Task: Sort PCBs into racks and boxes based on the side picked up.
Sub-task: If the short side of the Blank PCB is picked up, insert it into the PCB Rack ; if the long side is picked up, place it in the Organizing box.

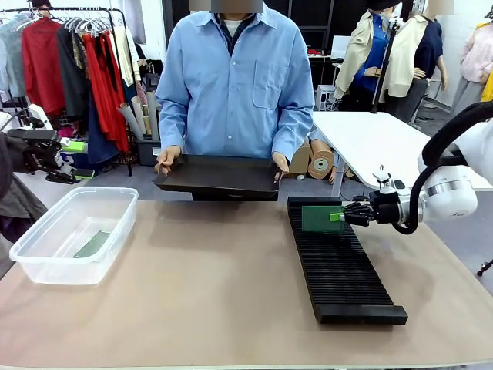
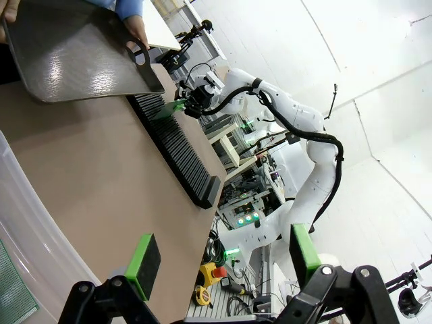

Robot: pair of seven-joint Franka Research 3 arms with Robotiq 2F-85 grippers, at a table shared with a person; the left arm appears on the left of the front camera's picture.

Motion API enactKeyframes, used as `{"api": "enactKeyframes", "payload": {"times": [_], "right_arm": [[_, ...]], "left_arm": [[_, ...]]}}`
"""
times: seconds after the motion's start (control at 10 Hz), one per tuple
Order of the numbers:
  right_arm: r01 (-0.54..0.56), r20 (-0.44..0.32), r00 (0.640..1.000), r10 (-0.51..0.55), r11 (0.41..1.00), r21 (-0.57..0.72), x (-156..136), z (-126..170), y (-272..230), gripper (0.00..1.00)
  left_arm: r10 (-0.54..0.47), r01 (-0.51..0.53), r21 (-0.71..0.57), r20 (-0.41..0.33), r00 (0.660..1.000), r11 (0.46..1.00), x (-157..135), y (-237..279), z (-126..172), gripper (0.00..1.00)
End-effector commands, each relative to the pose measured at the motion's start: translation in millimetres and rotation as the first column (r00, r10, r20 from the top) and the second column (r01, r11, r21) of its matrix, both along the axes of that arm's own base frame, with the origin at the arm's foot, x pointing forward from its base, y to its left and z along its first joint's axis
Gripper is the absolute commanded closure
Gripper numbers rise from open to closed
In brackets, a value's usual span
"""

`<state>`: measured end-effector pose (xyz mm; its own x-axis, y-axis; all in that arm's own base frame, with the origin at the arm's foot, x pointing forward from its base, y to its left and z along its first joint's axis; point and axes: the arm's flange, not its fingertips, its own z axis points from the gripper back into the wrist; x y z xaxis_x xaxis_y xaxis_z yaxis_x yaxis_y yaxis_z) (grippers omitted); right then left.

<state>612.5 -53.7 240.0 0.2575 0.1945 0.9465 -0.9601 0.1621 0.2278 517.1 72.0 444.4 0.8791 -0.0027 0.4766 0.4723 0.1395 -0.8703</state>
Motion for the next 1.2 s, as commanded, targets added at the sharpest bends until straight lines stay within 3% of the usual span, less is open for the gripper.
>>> {"api": "enactKeyframes", "payload": {"times": [0.0,0.7,1.1], "right_arm": [[-0.029,-0.011,1.0,0.029,1.0,-0.007,10,0,-4,1.0],[-0.082,0.0,0.997,0.082,0.996,-0.031,27,-8,-3,1.0],[-0.074,-0.037,0.997,0.074,0.997,0.012,31,-23,-5,1.0]], "left_arm": [[-0.002,0.002,-0.002,0.003,1.0,1.0,-1,0,2,0.0],[-0.002,0.002,-0.002,0.003,1.0,1.0,-1,0,2,0.0],[-0.002,0.002,-0.002,0.003,1.0,1.0,-1,0,2,0.0]]}}
